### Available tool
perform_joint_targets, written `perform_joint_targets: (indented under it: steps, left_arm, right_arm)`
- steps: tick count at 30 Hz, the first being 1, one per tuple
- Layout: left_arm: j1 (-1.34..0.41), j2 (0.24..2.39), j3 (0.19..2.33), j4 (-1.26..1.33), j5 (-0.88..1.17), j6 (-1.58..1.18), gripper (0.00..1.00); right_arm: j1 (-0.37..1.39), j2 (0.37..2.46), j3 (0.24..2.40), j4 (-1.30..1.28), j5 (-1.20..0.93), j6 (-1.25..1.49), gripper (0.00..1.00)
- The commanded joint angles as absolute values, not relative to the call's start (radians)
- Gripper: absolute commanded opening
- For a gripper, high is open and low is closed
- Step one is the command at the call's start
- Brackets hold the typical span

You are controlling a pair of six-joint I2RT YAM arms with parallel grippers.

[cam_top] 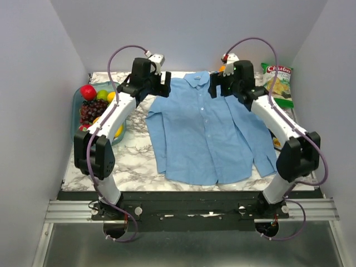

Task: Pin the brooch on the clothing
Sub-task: Flatten out the clothes at the center of the board.

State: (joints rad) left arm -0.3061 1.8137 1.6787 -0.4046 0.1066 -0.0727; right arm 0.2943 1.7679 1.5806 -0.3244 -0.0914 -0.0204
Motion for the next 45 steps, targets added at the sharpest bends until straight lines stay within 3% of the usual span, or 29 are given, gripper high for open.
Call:
perform_joint_targets:
  steps: [1, 11, 20, 32, 36, 45]
  left_arm:
    - [-0.31, 1.686, 1.494, -0.371, 0.158, -0.232, 0.99]
    - [-0.314, 1.271, 0.998, -0.384, 0.121, -0.333, 0.99]
    - [-0.318, 1.063, 0.628, -0.262, 0.098, -0.501, 0.96]
    - [-0.318, 0.991, 0.571, -0.272, 0.058, -0.526, 0.93]
    - [-0.316, 1.005, 0.571, -0.27, 0.054, -0.529, 0.93]
    - [-0.314, 1.008, 0.528, -0.244, 0.029, -0.551, 0.95]
  right_arm:
    - [0.472, 1.66, 1.367, -0.302, -0.046, 0.084, 0.98]
    - [0.848, 1.601, 1.102, -0.276, 0.029, 0.287, 0.9]
    - [1.147, 1.667, 1.1, -0.288, 0.163, 0.337, 0.85]
    - [1.264, 1.851, 1.218, -0.333, 0.287, 0.344, 0.71]
    - [1.284, 1.884, 1.227, -0.331, 0.316, 0.342, 0.62]
    - [1.359, 1.891, 1.255, -0.373, 0.431, 0.345, 0.61]
